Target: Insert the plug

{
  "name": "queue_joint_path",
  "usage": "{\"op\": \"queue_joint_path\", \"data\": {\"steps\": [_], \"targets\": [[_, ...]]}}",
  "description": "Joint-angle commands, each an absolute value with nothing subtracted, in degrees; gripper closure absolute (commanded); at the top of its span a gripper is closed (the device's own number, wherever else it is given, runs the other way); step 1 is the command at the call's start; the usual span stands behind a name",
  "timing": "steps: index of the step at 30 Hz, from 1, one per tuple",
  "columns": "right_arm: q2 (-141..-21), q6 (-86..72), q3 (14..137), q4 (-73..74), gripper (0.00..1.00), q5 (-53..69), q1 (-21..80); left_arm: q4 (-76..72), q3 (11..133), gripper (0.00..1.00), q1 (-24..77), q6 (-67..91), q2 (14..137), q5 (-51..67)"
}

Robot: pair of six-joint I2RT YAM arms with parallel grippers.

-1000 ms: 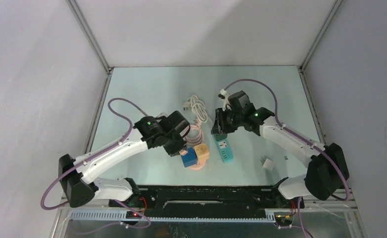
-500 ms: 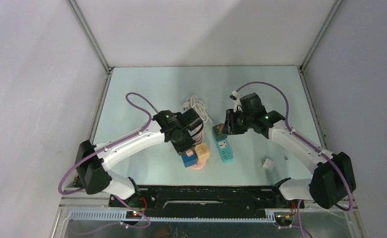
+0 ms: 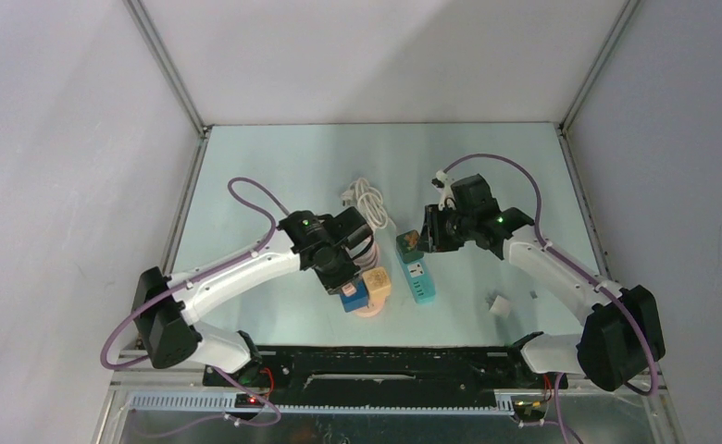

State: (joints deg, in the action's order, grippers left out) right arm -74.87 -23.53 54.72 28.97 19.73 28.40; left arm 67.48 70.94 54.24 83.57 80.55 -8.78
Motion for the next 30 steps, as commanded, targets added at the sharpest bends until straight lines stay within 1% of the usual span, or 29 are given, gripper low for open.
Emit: {"op": "queue_joint_path", "data": {"steps": [1,20,30], "targets": [[-73.87,-23.11,54.26,27.65,0.64,20.35,28.23,67.33,69.08,1.0,54.58,85.58,77.65,-9.09],[-73.61,-23.1,53.97,28.13,0.64,19.78,28.07,64.42,67.53,1.0,54.58,83.67,79.85,-8.08],[-73.35,-23.11,53.33,28.09,0.64,19.77,27.86,66.22,68.27,1.0,54.17,82.9,81.82,-9.05]]}}
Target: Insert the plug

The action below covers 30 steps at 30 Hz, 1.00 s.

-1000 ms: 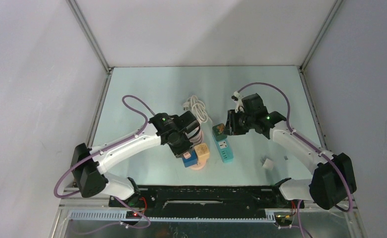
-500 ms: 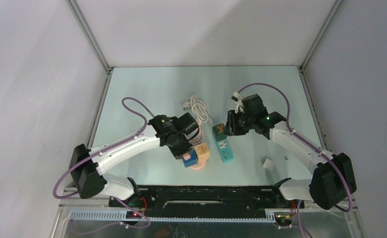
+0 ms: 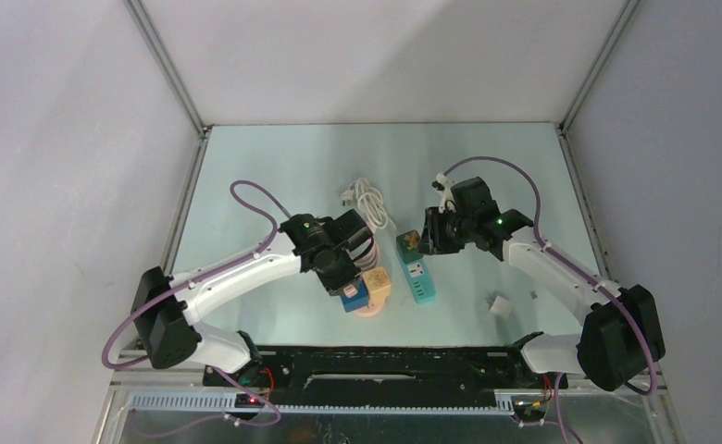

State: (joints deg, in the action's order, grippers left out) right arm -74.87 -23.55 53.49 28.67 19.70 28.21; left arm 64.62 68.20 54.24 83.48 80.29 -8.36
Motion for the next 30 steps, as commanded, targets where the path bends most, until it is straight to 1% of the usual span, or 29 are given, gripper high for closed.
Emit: {"op": "queue_joint_path", "data": {"steps": [1,8,17,30], "targets": [[-73.26,-23.12,53.34,28.04,0.64,19.78,27.81,66.86,68.33,1.0,54.02,82.96,81.84,-9.5],[-73.23,-23.11,53.35,28.16,0.64,19.85,27.62,65.97,66.76,1.0,52.61,81.37,81.1,-10.34],[-72.6,-23.07,53.35,29.06,0.64,19.69,27.23,65.12,68.36,1.0,52.29,76.18,89.07,-7.78],[-71.32,-22.76,53.13,29.82,0.64,19.76,25.88,59.76,61.57,1.0,52.31,76.1,93.61,-3.23]]}}
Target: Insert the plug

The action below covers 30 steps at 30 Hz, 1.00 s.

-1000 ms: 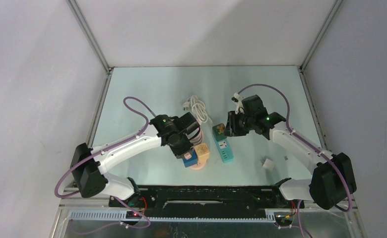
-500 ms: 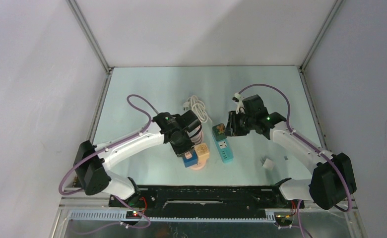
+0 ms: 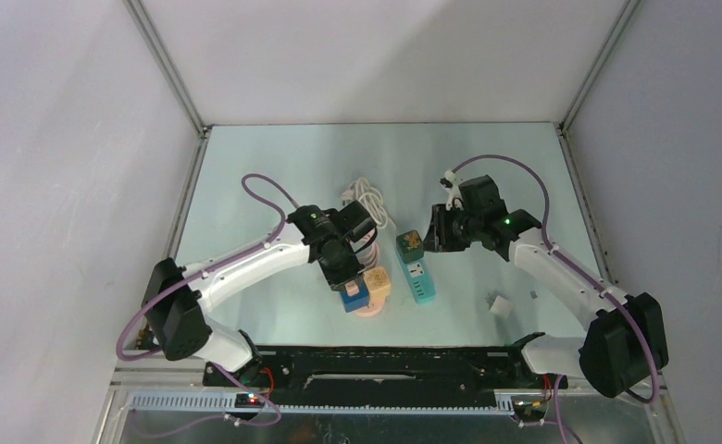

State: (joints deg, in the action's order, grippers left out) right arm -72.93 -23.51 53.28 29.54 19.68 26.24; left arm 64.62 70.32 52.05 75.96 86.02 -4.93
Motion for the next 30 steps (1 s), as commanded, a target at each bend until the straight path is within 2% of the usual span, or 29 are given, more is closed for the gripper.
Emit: {"op": "queue_joint_path", "data": {"steps": [1,11,20,30], "targets": [[-71.34,-22.74,53.09,29.82,0.64,19.77,25.82,59.24,60.94,1.0,52.37,76.18,94.05,-2.65],[-70.93,-22.8,51.99,29.41,0.64,20.21,25.24,59.43,57.53,1.0,53.17,77.15,97.87,-3.6],[-70.96,-22.59,50.65,28.42,0.64,21.45,25.07,64.24,57.43,1.0,53.79,77.78,98.31,-9.5],[-69.9,-22.65,49.43,26.99,0.64,23.51,25.32,66.91,63.19,1.0,53.79,73.92,103.88,-9.65]]}}
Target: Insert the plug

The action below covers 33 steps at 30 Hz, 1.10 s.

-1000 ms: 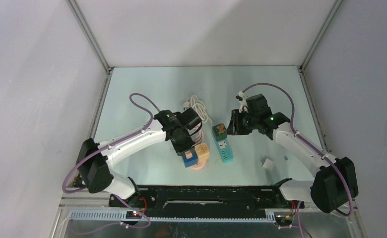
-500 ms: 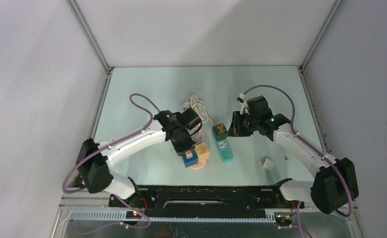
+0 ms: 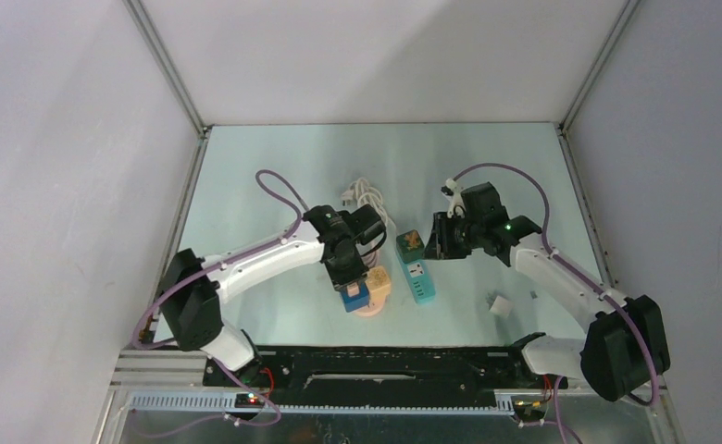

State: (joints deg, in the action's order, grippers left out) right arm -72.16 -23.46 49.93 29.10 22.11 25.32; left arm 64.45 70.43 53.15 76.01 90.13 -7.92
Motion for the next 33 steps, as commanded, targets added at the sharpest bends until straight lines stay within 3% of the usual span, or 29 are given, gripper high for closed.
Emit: {"op": "queue_joint_path", "data": {"steps": [1,7,9,10,12,13,14,22,33], "targets": [[-69.8,-22.6,49.32,27.06,0.64,23.61,25.35,67.01,63.24,1.0,53.79,73.63,104.4,-9.71],[-68.16,-22.03,49.13,27.68,0.63,23.49,25.14,68.28,64.49,0.97,53.79,72.27,103.06,-10.98],[-67.39,-21.84,49.1,27.77,0.6,23.51,24.95,71.14,67.44,0.77,53.79,71.64,102.13,-14.01],[-66.95,-21.95,49.13,27.88,0.51,23.32,24.89,72.51,69.24,0.66,53.79,71.31,101.63,-15.82],[-66.09,-22.04,49.13,27.95,0.33,22.96,24.9,75.77,73.21,0.35,54.06,71.04,100.36,-20.28],[-65.68,-22.04,49.13,28.06,0.28,22.75,24.93,76.71,74.78,0.14,54.38,70.78,99.28,-22.34],[-65.21,-22.12,49.09,28.13,0.22,22.48,24.85,76.57,75.89,0.03,54.71,70.15,97.73,-24.41],[-61.53,-23.03,48.31,29.9,0.03,16.98,24.54,62.67,74.64,0.0,55.02,62.08,80.59,-29.62],[-53.09,-33.34,42.29,38.42,0.01,0.05,20.51,46.1,64.73,0.0,54.84,50.39,58.38,-31.73]]}}
